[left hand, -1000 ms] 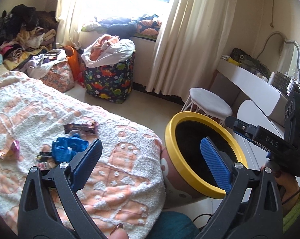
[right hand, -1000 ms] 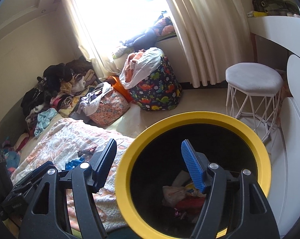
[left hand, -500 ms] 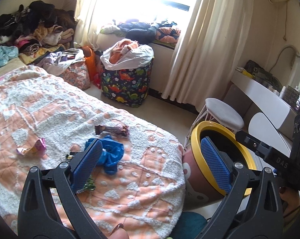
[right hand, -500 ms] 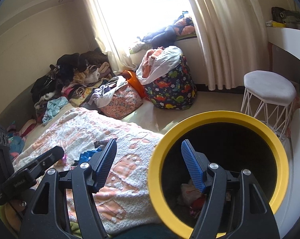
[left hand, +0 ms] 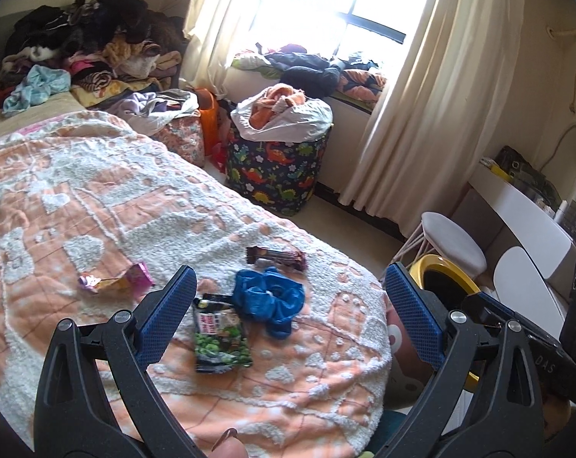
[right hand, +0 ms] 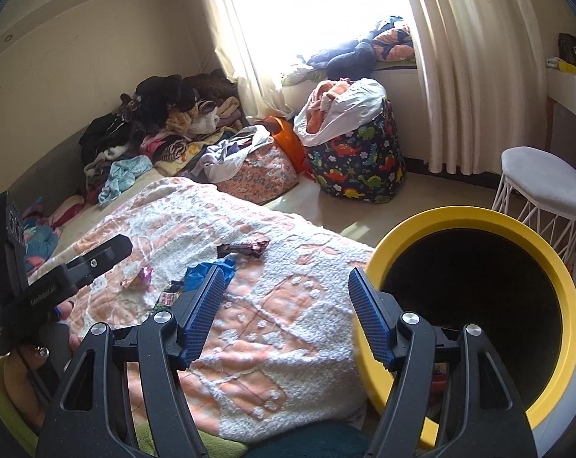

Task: Collect trash
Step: 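Move both open tools back over the wrappers on the quilt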

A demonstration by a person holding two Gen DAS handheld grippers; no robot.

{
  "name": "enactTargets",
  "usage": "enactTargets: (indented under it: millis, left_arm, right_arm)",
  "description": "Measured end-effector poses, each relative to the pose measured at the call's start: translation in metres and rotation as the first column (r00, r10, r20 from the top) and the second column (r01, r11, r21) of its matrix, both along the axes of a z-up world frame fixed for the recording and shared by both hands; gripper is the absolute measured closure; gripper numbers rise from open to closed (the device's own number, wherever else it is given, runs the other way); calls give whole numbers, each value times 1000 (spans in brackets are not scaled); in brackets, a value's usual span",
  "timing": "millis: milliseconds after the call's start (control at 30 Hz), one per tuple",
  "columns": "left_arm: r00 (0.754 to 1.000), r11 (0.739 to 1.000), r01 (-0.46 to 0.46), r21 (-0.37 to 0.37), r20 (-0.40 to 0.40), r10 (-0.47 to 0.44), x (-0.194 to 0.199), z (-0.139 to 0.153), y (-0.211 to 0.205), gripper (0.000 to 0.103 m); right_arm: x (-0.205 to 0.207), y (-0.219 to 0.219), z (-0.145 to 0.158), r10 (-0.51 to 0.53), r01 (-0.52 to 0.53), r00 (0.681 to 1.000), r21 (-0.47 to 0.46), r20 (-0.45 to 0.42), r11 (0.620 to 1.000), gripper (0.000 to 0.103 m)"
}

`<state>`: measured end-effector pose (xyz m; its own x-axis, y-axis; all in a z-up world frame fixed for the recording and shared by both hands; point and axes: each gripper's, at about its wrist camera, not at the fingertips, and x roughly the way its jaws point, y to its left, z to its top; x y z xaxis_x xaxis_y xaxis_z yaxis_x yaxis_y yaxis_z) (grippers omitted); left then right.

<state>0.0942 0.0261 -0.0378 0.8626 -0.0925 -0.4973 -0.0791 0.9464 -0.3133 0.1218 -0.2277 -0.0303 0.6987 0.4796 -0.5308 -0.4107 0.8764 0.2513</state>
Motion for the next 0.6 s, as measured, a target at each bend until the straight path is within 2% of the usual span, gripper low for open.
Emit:
enactTargets:
  millis: [333, 600]
  left_arm:
    - [997, 996, -80, -40, -10, 80, -8, -6, 40, 12]
    - [989, 986, -149, -74, -36, 146, -11, -17, 70, 12]
  right_arm:
    - [-2, 43, -3, 76, -76, 997, -46, -8, 996, 38]
    - [11, 73, -16, 114, -117, 992, -64, -51, 991, 38]
